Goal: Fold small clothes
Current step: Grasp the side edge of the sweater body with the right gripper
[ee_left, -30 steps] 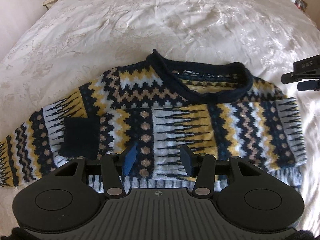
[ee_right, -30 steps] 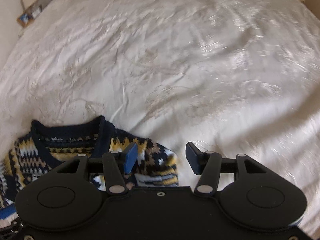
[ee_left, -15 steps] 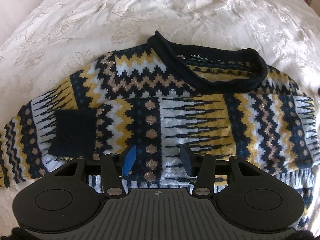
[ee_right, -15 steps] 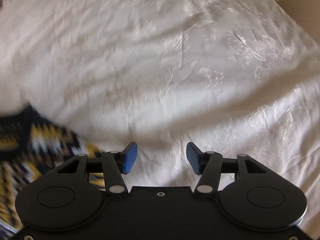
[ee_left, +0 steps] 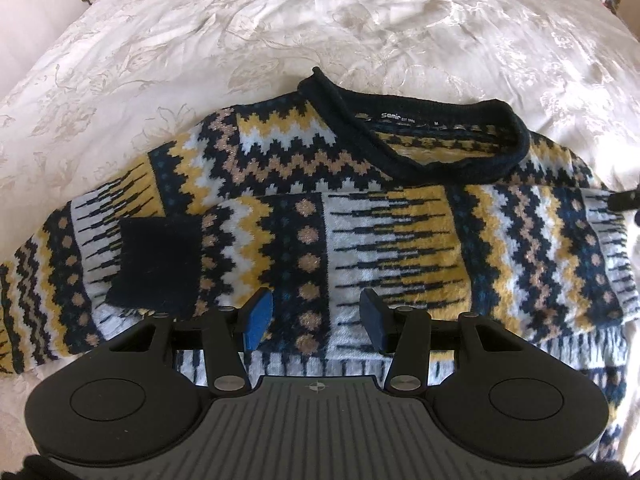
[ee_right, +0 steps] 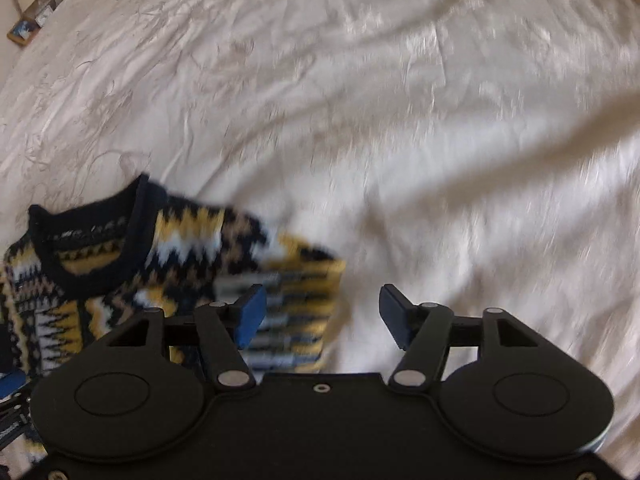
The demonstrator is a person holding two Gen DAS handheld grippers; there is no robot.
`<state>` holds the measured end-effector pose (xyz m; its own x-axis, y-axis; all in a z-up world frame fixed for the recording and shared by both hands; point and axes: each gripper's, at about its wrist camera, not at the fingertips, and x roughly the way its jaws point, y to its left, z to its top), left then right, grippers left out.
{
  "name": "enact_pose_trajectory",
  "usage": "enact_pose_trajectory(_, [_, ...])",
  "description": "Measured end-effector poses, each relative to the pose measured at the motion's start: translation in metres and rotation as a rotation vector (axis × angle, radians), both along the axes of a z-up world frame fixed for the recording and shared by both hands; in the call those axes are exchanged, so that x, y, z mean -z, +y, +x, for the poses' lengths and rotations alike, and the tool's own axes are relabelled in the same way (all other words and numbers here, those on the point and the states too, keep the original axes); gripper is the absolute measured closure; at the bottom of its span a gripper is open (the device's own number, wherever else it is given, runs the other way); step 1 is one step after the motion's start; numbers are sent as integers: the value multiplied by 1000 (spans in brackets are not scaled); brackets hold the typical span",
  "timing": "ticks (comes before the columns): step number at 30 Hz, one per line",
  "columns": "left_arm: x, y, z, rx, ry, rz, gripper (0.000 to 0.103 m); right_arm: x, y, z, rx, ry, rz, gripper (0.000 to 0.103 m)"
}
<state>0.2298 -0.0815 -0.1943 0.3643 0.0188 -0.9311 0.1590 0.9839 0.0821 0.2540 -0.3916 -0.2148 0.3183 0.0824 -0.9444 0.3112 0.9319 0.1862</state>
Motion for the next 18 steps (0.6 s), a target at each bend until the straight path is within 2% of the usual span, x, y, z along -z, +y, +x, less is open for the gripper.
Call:
enact_pose_trajectory(2, [0, 2, -3, 1, 1, -1, 56, 4, 7, -8, -5, 9, 15, 37])
enact_pose_trajectory(3, [0, 3, -4, 0, 1, -2, 56, 5, 11, -11, -10, 11, 10, 39])
enact_pose_trajectory(4, [0, 4, -5, -1, 1, -2, 56, 8, 13, -13, -18, 7, 11, 46])
enact_pose_trajectory(5, [1, 5, -5, -1, 1, -2, 56, 9, 15, -14, -28, 1, 27, 85])
enact_pose_trajectory(6, [1, 6, -5, 0, 0, -2, 56, 10, 14, -14, -40, -5, 65, 90])
enact_pose_trajectory(7, [0, 6, -5, 2, -3, -1, 56, 9, 13, -13, -36, -14, 85, 90])
enact_pose_trajectory(10, [-2, 6, -4, 7, -22, 0, 56, 5, 11, -14, -36, -36, 15, 91])
enact_pose_trajectory(18, [2, 10, 6, -12, -44, 21, 56, 13, 3, -21, 15, -38, -27, 90])
